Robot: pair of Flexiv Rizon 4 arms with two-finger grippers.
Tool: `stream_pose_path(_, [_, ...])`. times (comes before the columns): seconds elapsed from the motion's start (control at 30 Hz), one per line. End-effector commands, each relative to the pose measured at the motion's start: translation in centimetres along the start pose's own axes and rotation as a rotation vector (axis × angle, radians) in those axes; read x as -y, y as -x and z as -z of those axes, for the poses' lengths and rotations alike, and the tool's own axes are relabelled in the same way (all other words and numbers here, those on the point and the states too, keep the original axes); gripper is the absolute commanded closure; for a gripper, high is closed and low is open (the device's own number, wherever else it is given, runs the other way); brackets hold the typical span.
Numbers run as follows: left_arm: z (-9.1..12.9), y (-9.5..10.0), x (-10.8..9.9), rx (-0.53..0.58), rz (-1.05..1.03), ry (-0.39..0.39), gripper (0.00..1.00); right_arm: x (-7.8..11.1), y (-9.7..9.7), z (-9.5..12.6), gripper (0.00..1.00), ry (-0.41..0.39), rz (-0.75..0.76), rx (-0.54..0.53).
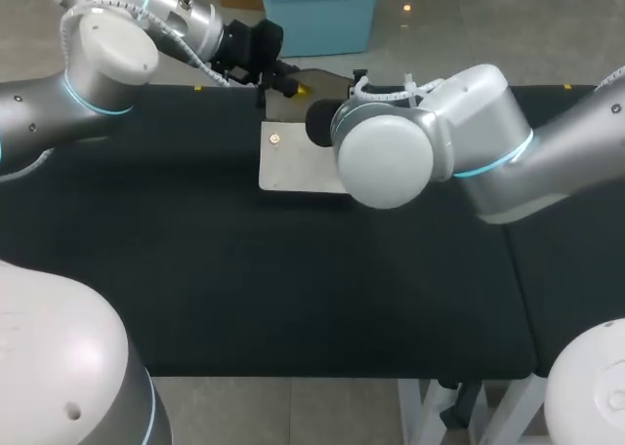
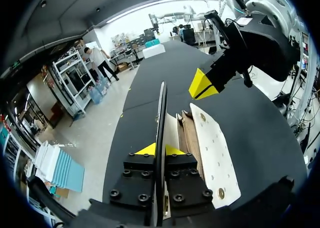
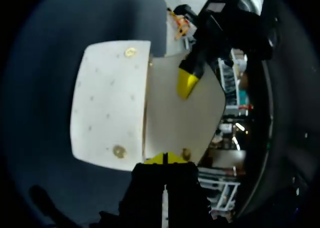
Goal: Pick up the bag, open it, inspect its contents, close it, and place it on the opposite side
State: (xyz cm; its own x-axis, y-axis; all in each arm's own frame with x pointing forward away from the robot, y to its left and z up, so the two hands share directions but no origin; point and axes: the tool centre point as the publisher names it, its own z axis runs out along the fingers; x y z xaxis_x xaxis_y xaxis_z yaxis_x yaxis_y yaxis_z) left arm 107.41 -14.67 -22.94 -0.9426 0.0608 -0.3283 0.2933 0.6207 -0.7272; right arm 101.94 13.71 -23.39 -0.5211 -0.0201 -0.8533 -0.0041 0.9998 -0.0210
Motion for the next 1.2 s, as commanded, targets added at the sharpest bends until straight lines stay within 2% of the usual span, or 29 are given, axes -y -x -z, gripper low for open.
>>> stream_pose_path(0.03, [0.7, -0.6, 0.3, 0.012, -0.001, -0.003, 1.0, -1.1, 0.3, -1.6, 1.0, -0.022, 0.021, -0.037])
stream_pose_path(0.37, [0.5, -1.2, 0.4, -0.01, -0.026, -0.036, 1.0, -1.6, 0.3, -3.3, 1.0, -0.044, 0.056, -0.08])
stream_pose_path(0.6, [0.5, -1.3, 0.4, 0.0, -0.028, -0.049, 1.0, -1.5, -0.6, -4.6, 1.0, -0.07, 0.08, -0.133])
stream_pose_path(0.87, [0.8, -1.3, 0.0, 0.04, -0.001, -0.071, 1.0, -1.7, -1.5, -4.6, 1.0, -0.068, 0.092, -0.165])
stream_pose_path(1.2, [1.3, -1.3, 0.0, 0.091, 0.019, -0.089, 1.0, -1.5, -3.4, -3.7, 1.0, -0.051, 0.085, -0.202])
